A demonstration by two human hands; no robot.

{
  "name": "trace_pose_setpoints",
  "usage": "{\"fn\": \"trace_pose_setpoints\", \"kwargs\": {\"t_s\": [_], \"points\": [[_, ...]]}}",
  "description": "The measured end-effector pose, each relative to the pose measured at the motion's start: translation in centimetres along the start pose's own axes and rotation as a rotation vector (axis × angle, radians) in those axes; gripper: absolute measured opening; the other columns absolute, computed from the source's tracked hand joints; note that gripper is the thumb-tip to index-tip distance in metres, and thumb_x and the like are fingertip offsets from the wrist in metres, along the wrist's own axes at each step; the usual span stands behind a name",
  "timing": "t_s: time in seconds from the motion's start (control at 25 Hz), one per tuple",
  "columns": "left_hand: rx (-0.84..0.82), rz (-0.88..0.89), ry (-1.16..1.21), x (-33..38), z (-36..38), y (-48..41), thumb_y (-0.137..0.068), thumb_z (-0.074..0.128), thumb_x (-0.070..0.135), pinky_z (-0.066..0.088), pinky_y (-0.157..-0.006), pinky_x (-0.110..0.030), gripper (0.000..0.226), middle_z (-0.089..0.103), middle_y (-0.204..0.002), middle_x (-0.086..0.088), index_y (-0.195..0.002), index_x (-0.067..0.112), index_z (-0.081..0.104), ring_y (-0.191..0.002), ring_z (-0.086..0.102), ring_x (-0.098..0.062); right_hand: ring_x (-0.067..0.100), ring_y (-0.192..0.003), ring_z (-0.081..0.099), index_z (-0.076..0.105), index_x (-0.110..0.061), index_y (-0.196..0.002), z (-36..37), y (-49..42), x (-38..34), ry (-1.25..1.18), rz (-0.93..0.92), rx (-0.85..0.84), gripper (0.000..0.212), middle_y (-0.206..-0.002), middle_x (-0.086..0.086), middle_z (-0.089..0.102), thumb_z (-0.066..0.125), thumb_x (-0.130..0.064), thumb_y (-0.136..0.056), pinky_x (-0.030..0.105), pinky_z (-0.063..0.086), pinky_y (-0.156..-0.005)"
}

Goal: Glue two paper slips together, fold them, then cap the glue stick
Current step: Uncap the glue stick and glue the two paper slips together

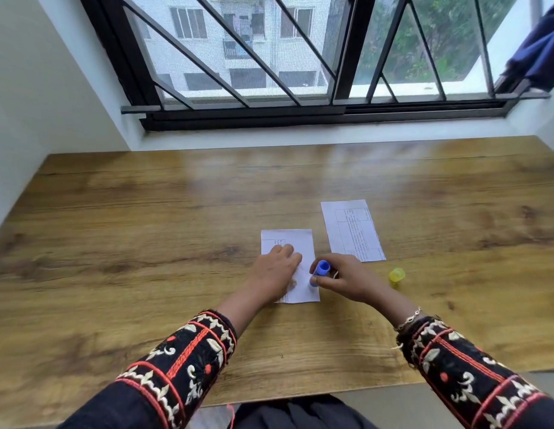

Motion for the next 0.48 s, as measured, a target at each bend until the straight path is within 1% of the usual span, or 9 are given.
{"fn": "trace_pose_setpoints", "kwargs": {"t_s": [0.16, 0.28, 0.36, 0.48], "points": [[-0.001, 0.001, -0.014, -0.1, 0.2, -0.2, -0.089, 0.055, 0.027, 0.041, -0.084, -0.035, 0.043, 0.040, -0.134, -0.007, -0.126, 0.013, 0.039, -0.120, 0.039, -0.025, 0.017, -0.075, 0.058, 0.063, -0.020, -0.088, 0.7, 1.2, 0.1, 0.021, -0.022, -0.017, 0.015, -0.084, 0.004, 0.067, 0.063, -0.032, -0.080, 0.038, 0.049, -0.072], [-0.005, 0.006, -0.014, -0.2, 0.4, -0.3, -0.089, 0.053, 0.029, 0.038, -0.090, -0.036, 0.048, 0.038, -0.136, -0.007, -0.132, 0.018, 0.035, -0.122, 0.036, -0.025, 0.015, -0.070, 0.056, 0.063, -0.023, -0.086, 0.9, 1.5, 0.8, -0.009, -0.007, -0.008, 0.012, -0.082, 0.004, 0.067, 0.064, -0.033, -0.079, 0.034, 0.046, -0.068], [-0.022, -0.019, -0.021, -0.6, 0.6, -0.2, -0.090, 0.051, 0.033, 0.035, -0.093, -0.040, 0.051, 0.035, -0.137, -0.007, -0.136, 0.025, 0.032, -0.124, 0.034, -0.027, 0.012, -0.066, 0.053, 0.064, -0.021, -0.084, 0.5, 1.4, 1.6, -0.166, 0.054, 0.032, 0.010, -0.078, 0.003, 0.067, 0.066, -0.029, -0.079, 0.029, 0.043, -0.065], [-0.017, -0.083, -0.070, -1.5, 0.6, -0.1, -0.089, 0.048, 0.046, 0.030, -0.096, -0.044, 0.052, 0.036, -0.134, -0.007, -0.136, 0.029, 0.034, -0.122, 0.034, -0.028, 0.011, -0.064, 0.056, 0.064, -0.009, -0.085, -0.7, 1.2, 2.3, -0.427, 0.104, 0.114, 0.010, -0.074, -0.001, 0.067, 0.063, -0.019, -0.082, 0.028, 0.047, -0.064]]}}
Point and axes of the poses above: each hand's wrist, its own y-axis away from the middle knuckle, its own z-axis out of the palm, x = y × z, the point moved 8 cm from there along -y, towards the middle knuckle
